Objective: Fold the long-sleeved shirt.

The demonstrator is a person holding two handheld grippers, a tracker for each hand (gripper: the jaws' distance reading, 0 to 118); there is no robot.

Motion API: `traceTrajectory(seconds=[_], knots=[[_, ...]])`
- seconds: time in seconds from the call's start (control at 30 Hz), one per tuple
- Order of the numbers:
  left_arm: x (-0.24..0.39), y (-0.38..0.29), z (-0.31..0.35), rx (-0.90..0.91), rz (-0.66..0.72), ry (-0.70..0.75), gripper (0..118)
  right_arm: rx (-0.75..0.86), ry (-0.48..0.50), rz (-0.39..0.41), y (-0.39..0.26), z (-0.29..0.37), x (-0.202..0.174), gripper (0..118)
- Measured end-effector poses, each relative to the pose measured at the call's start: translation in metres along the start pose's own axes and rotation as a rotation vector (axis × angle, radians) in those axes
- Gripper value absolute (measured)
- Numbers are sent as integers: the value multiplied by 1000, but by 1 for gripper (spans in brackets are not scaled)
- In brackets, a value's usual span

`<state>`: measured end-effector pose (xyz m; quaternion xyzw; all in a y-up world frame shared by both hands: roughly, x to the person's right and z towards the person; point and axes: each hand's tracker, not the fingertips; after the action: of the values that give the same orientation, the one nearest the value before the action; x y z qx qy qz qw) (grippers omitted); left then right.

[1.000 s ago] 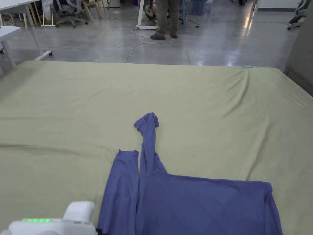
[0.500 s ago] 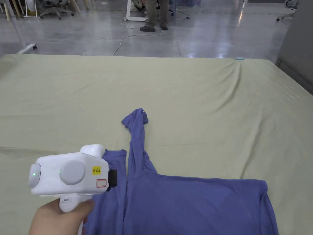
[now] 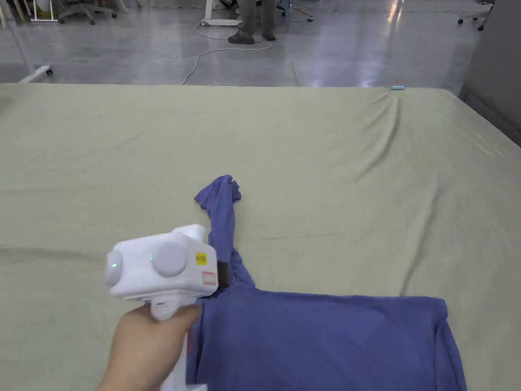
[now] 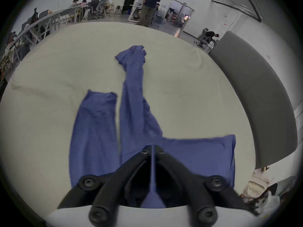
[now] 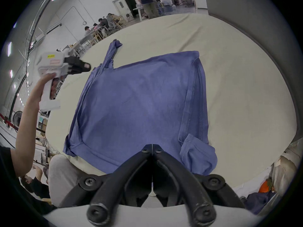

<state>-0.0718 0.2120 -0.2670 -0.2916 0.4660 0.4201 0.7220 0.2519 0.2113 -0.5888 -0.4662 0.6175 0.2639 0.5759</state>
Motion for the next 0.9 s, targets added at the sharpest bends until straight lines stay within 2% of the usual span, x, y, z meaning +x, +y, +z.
traceTrajectory(seconds=[0.03, 0.07, 0.1, 0.13, 0.2, 0.27, 0.3, 0.33, 0.37, 0.43, 0.47, 0.5, 0.53, 0.57, 0.67, 0.7, 0.73, 0.77, 0.8, 0.83, 0.87, 0.9], knots=[[6, 7, -13, -5, -13, 12, 35, 2, 3, -3, 1, 0, 1, 0], [10, 14, -27, -4, -26, 38, 81, 3, 6, -5, 2, 0, 2, 0], [13, 19, -42, -31, -52, 82, 113, 5, 6, -7, 2, 0, 2, 0], [15, 23, -59, -59, -77, 115, 118, 6, 3, -7, 4, 0, 3, 0], [16, 25, -82, -94, -98, 122, 118, 6, -7, -9, 7, -1, 5, 0], [16, 20, -105, -209, -101, 103, 102, 3, -15, -12, 11, -3, 8, 0], [18, 12, -114, -233, -127, 123, 99, 2, -20, -13, 15, -4, 9, 0], [22, 5, -117, -215, -236, 233, 94, -2, -25, -16, 19, -6, 11, 0], [26, 5, -110, -176, -256, 182, 77, -8, -27, -19, 24, -7, 12, 0], [31, 10, -90, -173, -212, 162, 1, -2, -36, -56, 45, -9, 19, 0], [32, 12, -82, -150, -225, 135, 1, 13, -34, -69, 60, -9, 23, 0], [30, 15, -77, -174, -189, 46, 1, 42, -23, -67, 80, -11, 27, 0], [27, 17, -73, -202, -156, 16, 1, 69, -20, -52, 102, -15, 31, 0], [27, 19, -70, -198, -151, 25, 1, 95, -25, -43, 126, -22, 34, 24], [24, 18, -55, -162, -177, 35, 1, 114, -67, 2, 196, -64, 46, 68], [24, 18, -49, -159, -170, 28, 1, 76, -146, -15, 214, -83, 49, 112], [23, 18, -45, -155, -163, 11, 1, 116, -134, -29, 227, -101, 48, 115], [25, 17, -40, -152, -167, 3, 1, 14, -167, -17, 241, -124, 55, 115], [26, 17, -37, -148, -178, 5, 1, -43, -180, -40, 246, -145, 61, 115], [28, 16, -33, -144, -195, 9, 1, -108, -242, -56, 246, -165, 63, 115], [29, 15, -30, -143, -202, 13, 1, -187, -294, -40, 243, -179, 63, 109], [29, 14, -26, -141, -204, 15, 1, -265, -324, 15, 234, -188, 61, 88]])
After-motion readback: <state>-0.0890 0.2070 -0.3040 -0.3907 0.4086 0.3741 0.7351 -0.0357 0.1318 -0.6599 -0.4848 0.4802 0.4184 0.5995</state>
